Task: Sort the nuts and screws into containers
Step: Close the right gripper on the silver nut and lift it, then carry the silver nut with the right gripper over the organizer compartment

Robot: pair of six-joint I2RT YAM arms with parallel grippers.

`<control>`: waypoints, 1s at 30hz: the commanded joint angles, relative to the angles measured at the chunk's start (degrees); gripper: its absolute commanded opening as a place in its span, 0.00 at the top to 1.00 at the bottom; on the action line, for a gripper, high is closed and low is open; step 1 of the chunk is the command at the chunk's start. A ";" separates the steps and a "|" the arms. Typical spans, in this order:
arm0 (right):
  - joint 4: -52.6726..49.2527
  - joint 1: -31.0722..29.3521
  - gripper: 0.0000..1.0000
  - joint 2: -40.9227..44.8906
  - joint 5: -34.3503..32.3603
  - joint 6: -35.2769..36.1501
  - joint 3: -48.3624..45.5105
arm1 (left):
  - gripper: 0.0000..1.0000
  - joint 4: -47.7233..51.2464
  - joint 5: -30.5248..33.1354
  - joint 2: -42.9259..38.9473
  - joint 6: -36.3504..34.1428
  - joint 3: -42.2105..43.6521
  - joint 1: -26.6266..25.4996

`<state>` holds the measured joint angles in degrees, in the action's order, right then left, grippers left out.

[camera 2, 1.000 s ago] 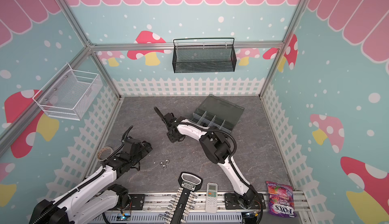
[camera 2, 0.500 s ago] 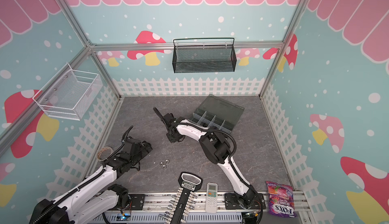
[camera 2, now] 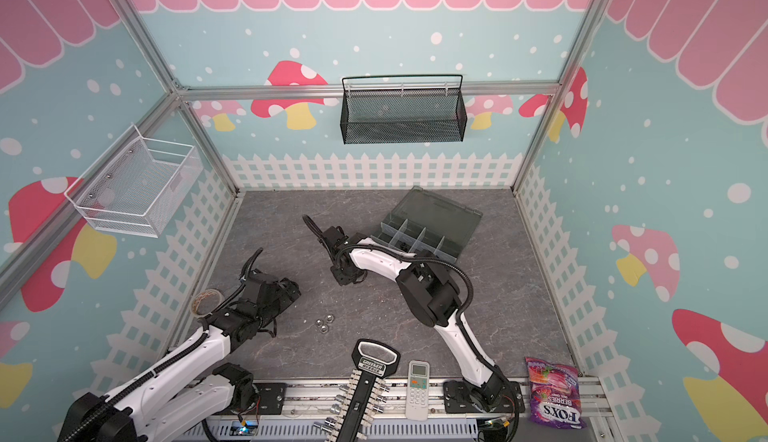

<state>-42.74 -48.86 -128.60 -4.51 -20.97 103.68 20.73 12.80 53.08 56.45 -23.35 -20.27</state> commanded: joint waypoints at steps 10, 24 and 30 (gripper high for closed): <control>0.11 3.72 0.89 15.01 -6.47 -3.10 -6.75 | 0.00 -0.43 0.30 -0.52 1.36 0.16 0.39; 4.42 19.62 0.89 28.96 -4.36 -4.09 -23.03 | 0.00 -0.60 0.13 -0.09 1.47 0.06 0.38; 5.84 23.64 0.89 29.04 -4.04 -3.55 -26.36 | 0.00 -0.87 -0.28 0.24 1.63 -0.02 0.41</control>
<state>-38.13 -26.37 -100.57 -9.04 -24.49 78.70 20.67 12.75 53.06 56.47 -23.35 -20.27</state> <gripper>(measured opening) 0.252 0.991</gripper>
